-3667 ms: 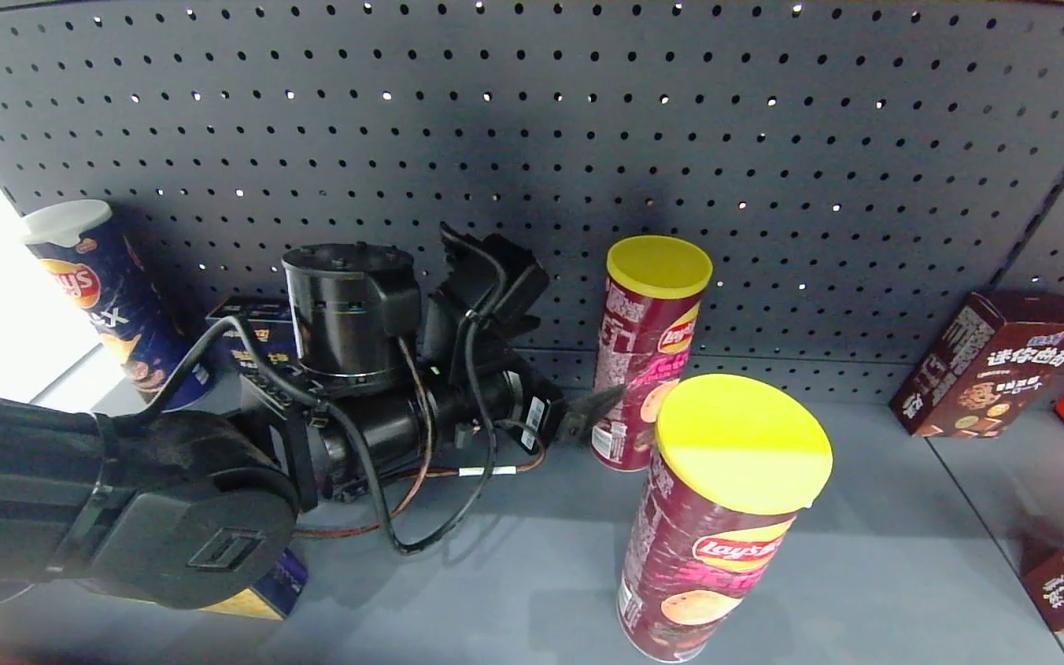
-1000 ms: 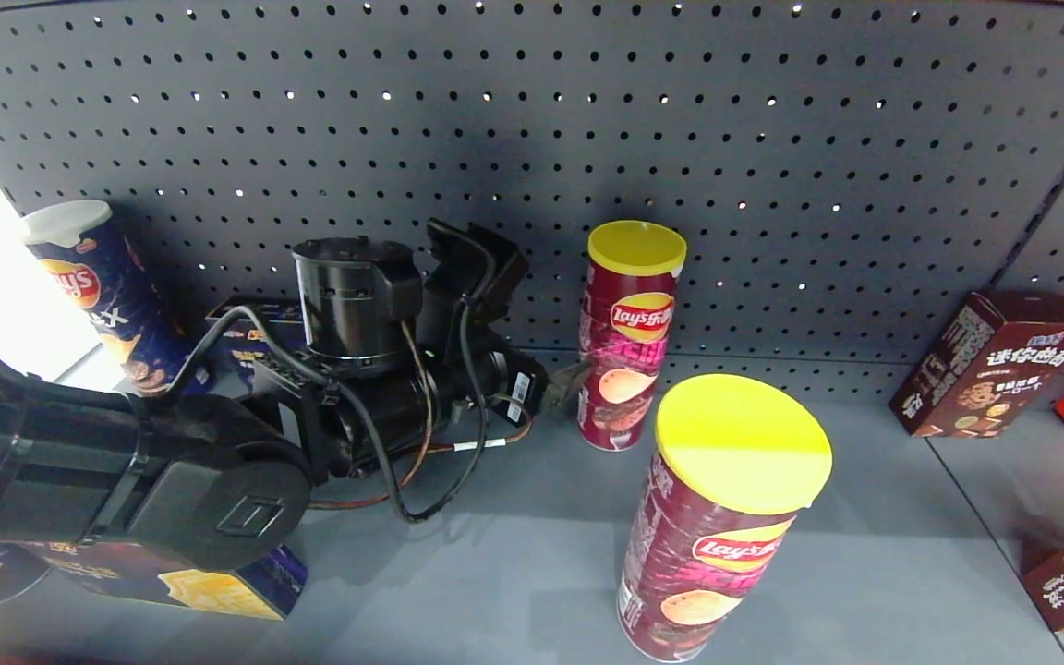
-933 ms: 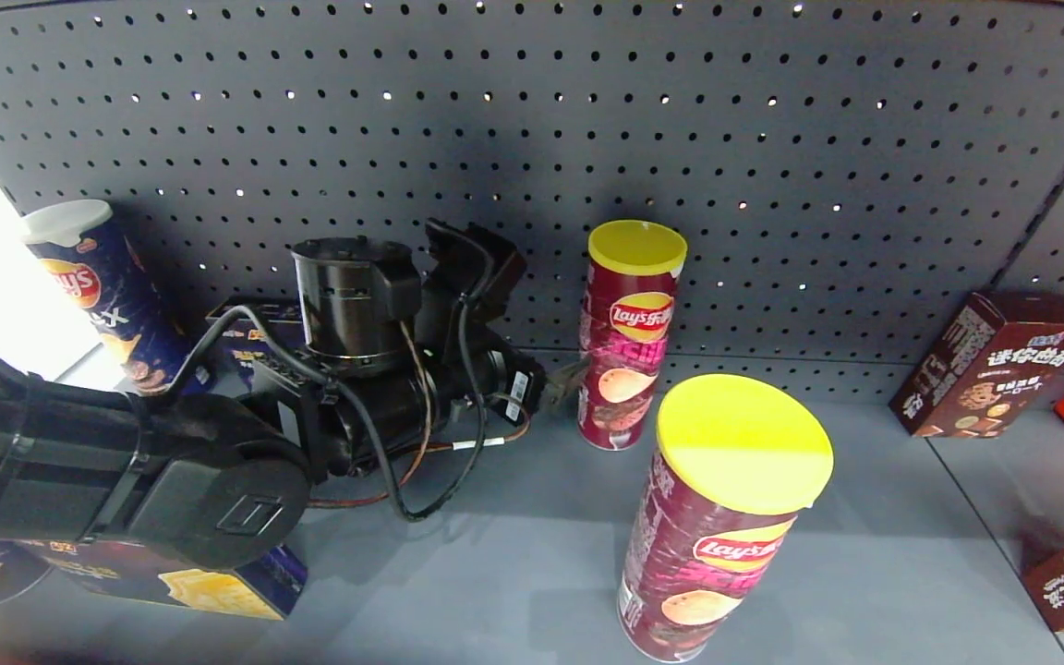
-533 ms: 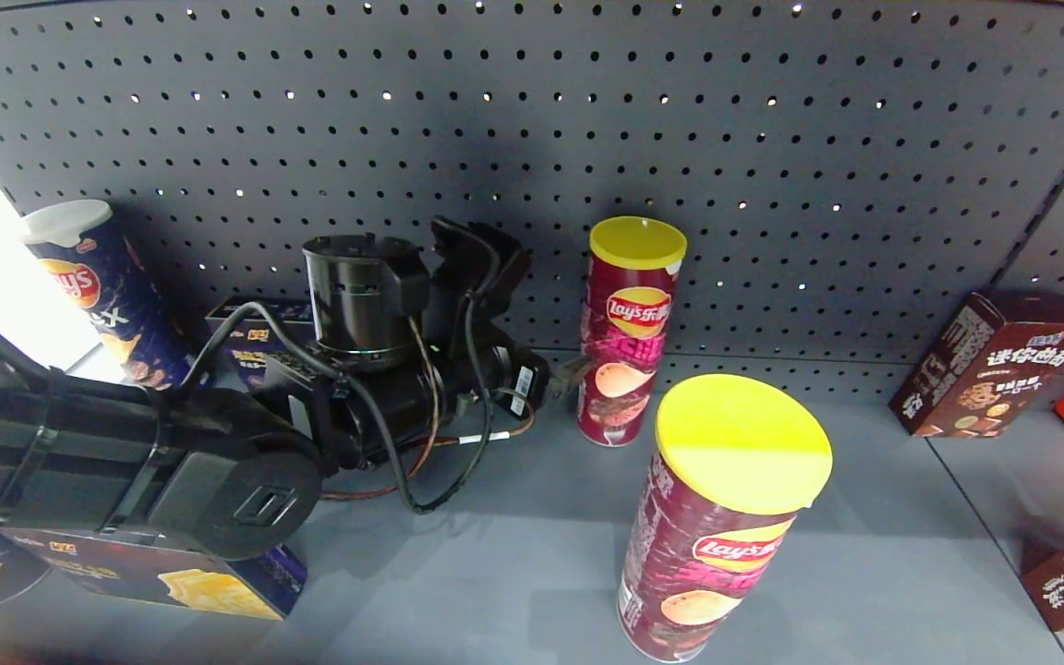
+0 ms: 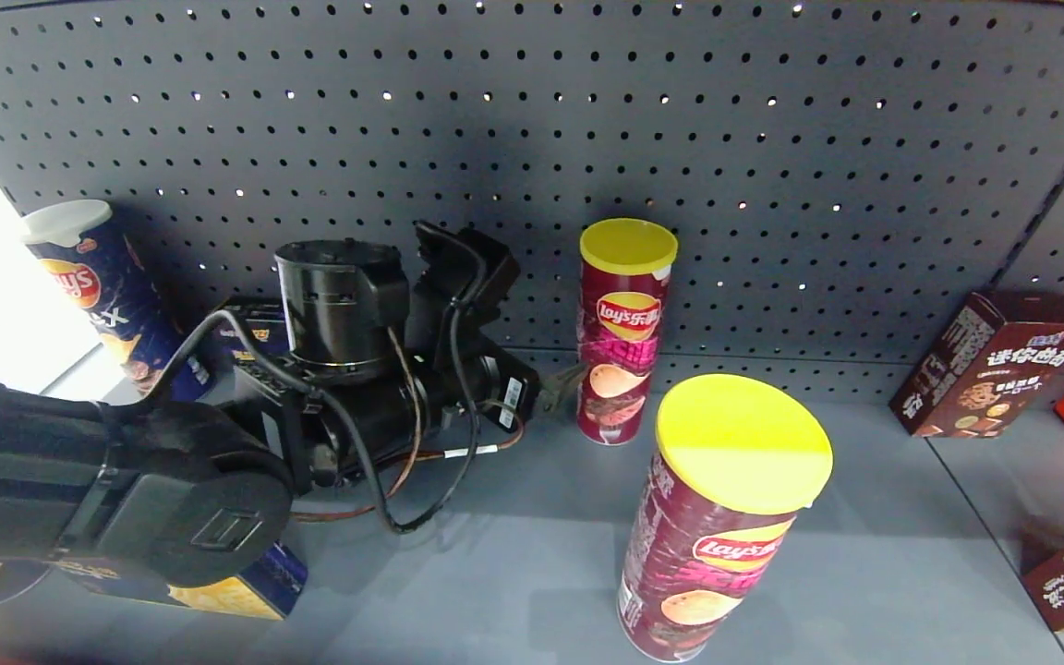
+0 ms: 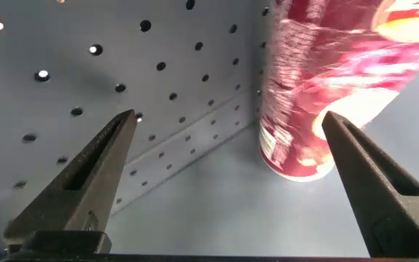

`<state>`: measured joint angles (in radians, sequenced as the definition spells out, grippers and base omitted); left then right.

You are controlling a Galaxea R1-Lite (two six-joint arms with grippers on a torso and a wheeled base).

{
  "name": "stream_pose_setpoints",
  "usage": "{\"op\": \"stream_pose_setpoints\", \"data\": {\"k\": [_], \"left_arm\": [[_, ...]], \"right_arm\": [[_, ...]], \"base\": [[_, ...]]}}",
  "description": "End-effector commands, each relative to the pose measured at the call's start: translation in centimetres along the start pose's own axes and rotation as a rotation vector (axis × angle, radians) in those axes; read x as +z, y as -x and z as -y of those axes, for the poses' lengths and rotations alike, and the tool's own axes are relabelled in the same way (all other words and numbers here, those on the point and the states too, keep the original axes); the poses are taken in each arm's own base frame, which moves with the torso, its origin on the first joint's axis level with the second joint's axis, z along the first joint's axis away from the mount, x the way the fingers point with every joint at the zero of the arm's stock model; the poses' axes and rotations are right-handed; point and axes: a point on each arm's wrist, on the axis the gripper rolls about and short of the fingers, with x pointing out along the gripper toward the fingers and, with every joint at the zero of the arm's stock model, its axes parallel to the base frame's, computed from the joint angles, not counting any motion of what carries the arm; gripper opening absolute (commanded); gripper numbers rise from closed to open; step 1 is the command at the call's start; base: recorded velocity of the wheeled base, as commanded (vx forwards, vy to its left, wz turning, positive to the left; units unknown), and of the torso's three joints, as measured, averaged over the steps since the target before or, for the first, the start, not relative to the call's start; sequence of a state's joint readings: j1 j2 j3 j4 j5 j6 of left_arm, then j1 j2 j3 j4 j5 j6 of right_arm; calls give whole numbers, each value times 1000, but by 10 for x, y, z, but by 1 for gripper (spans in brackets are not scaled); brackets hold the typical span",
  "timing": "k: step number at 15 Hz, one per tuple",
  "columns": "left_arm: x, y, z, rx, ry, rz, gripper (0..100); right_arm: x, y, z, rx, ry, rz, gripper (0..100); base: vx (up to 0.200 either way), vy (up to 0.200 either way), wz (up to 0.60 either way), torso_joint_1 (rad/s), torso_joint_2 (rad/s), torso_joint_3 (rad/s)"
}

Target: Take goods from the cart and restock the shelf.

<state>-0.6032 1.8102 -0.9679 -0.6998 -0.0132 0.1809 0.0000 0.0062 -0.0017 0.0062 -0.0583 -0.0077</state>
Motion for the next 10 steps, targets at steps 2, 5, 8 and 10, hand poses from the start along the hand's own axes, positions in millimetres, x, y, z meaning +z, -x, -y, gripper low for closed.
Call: {"op": "stream_pose_setpoints", "data": {"k": [2, 5, 8, 10], "left_arm": [[19, 22, 2, -6, -3, 62, 100], [24, 41, 5, -14, -4, 79, 100], [22, 74, 6, -17, -3, 86, 100], [23, 95, 6, -16, -3, 104, 100]], "right_arm": [[0, 0, 0, 0, 2, -2, 100], [0, 0, 0, 0, 0, -2, 100], [0, 0, 0, 0, 0, -2, 100], [0, 0, 0, 0, 0, -2, 100]], "base": [[0, 0, 0, 0, 0, 0], [0, 0, 0, 0, 0, 0], [0, 0, 0, 0, 0, 0], [0, 0, 0, 0, 0, 0]]}}
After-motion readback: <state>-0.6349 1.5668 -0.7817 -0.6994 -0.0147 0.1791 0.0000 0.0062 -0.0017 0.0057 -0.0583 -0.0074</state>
